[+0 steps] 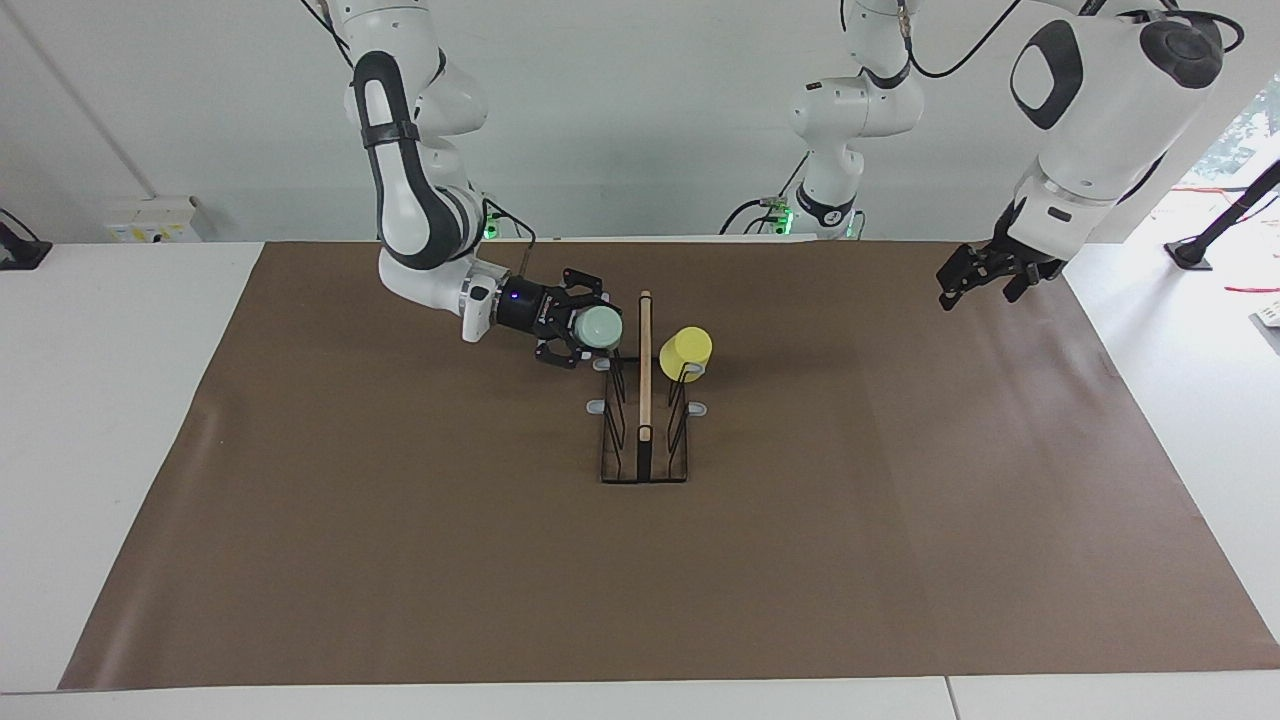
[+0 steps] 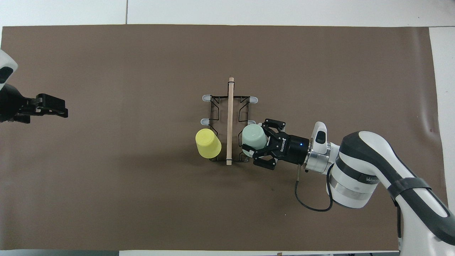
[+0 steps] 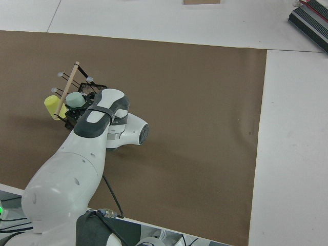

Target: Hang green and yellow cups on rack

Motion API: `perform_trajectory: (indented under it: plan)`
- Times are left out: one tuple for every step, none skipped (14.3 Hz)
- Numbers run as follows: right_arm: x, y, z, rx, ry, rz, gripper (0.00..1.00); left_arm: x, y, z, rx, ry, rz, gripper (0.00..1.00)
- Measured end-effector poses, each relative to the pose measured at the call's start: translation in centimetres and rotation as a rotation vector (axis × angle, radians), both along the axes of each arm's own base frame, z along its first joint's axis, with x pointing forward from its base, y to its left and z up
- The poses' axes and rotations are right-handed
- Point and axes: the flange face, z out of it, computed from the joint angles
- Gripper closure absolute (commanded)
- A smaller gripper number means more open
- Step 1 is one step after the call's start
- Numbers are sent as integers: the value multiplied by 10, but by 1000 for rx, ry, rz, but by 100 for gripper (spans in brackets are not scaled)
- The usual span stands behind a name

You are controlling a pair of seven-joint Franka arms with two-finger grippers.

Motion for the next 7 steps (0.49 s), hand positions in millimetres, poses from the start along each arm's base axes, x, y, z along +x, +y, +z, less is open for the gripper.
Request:
perform_trajectory:
  plan:
    - [-2, 2, -5, -7, -8, 7, 100, -1, 6, 8, -1, 4, -4, 0]
    - [-5, 4, -11, -18, -10, 13, 100, -2, 8, 11, -1, 7, -7, 0]
    - [-7, 5, -17, -32, -8, 15, 100, -4, 8, 12, -1, 18, -10, 0]
    - [-9, 6, -23, -45, -5, 16, 100, -5, 7, 12, 0, 32, -13, 0]
    - [-11, 6, -28, -52, 0, 17, 100, -7, 5, 11, 0, 45, -17, 0]
    - [-13, 6, -31, -55, 4, 17, 56, -8, 3, 10, 0, 53, -21, 0]
    - [-14, 5, -33, -56, 8, 17, 1, -8, 2, 10, 0, 54, -24, 0]
